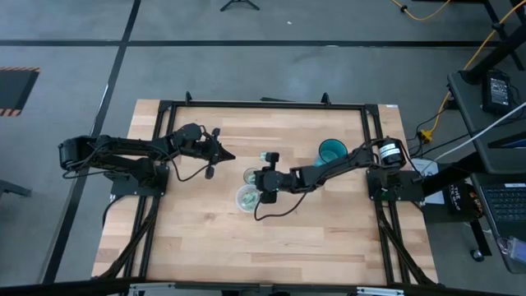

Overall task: Pick and place items into bin
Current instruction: Put the transparent stevia packet into the transparent glass bin, then put the transparent stevia packet into the transparent bin

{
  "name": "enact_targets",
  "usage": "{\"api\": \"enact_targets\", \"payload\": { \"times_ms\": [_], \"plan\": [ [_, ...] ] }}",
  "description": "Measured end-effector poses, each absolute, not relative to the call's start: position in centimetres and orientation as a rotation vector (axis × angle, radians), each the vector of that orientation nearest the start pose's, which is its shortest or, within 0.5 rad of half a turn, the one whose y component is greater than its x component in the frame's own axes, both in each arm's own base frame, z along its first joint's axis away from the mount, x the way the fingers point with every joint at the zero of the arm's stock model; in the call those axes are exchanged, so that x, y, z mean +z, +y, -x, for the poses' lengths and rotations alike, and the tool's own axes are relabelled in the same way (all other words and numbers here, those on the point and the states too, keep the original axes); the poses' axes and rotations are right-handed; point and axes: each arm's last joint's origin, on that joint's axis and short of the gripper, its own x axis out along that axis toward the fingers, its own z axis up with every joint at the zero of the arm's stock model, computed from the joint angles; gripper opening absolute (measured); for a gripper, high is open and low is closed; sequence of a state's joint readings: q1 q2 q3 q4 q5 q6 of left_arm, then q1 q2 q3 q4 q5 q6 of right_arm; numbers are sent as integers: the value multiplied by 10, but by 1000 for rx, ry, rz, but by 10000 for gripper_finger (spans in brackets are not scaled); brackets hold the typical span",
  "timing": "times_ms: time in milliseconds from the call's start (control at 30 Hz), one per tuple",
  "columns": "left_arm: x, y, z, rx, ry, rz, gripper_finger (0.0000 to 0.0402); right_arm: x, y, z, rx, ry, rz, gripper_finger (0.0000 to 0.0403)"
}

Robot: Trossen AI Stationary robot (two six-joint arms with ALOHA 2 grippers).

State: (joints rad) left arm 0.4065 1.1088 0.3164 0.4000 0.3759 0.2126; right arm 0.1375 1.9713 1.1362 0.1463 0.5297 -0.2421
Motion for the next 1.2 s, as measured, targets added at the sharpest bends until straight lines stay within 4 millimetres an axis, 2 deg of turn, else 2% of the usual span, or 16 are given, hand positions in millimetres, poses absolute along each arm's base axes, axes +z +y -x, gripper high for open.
{"api": "enact_targets", "payload": {
  "times_ms": [600,767,867,1000,1200],
  "plan": [
    [171,71,-192,-8,364,-60,6,147,37,-405,-221,672,386,110],
    [171,71,-192,-8,364,-60,6,149,36,-407,-95,637,331,123],
    [171,71,-192,-8,364,-60,8,150,34,-408,-84,635,327,124],
    [171,71,-192,-8,364,-59,7,163,33,-407,-81,590,379,124],
    [170,71,-192,-9,374,-55,6,194,27,-397,-163,578,474,124]
  ]
}}
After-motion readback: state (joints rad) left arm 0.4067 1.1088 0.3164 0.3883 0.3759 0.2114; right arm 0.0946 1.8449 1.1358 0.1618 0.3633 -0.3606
